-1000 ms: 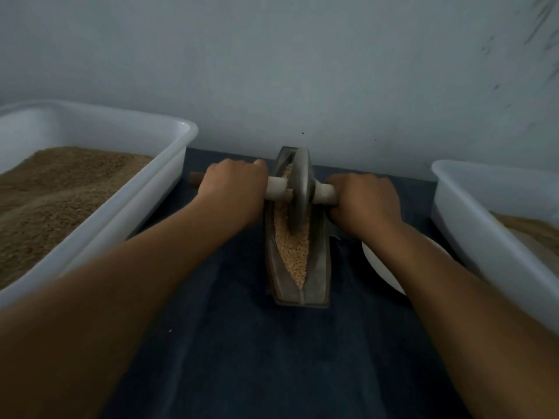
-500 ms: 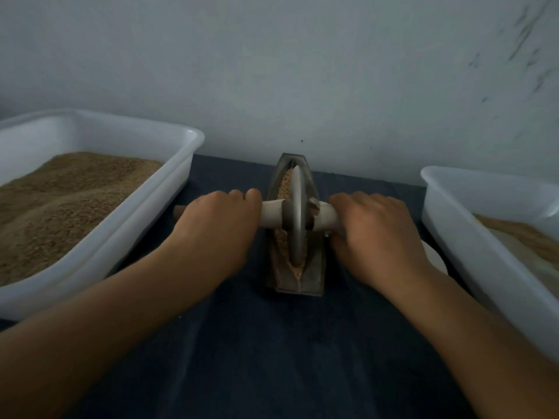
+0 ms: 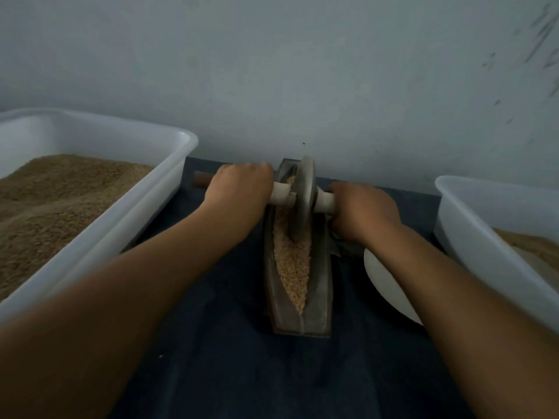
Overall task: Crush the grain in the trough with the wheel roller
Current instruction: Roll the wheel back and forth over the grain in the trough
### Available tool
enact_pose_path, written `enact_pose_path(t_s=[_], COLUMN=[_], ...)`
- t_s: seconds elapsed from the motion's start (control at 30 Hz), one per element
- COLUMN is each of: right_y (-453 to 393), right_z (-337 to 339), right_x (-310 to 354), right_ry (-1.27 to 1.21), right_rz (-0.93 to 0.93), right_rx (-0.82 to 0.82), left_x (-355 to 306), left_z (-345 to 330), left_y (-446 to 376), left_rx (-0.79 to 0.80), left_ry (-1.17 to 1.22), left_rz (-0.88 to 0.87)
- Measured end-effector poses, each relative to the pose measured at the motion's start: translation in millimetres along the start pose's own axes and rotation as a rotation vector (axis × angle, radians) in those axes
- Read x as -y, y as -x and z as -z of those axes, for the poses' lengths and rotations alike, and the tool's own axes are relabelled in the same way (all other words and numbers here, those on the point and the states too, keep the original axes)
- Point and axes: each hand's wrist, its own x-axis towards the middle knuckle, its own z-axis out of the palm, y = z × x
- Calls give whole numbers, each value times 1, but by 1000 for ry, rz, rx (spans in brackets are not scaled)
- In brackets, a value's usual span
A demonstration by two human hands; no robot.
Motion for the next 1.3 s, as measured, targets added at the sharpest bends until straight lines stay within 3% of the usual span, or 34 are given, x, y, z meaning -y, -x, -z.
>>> enact_pose_path(t_s=[0.2, 0.57, 0.7, 1.03, 1.3], right_y=[-29, 35, 62, 101, 56], right_z=[2, 8, 15, 28, 8], right_x=[0, 7, 10, 13, 11], right_ry=[20, 32, 15, -37, 47], right_rz=[-74, 90, 150, 173, 146], right_rx=[141, -117, -195, -295, -264], left_x=[1, 1, -5, -10, -6], left_z=[-5, 6, 13, 26, -4], left_y=[-18, 32, 56, 86, 53], left_rx=[25, 79, 18, -136, -141], left_ry=[-3, 7, 5, -35, 99], left_rz=[34, 23, 5, -18, -29])
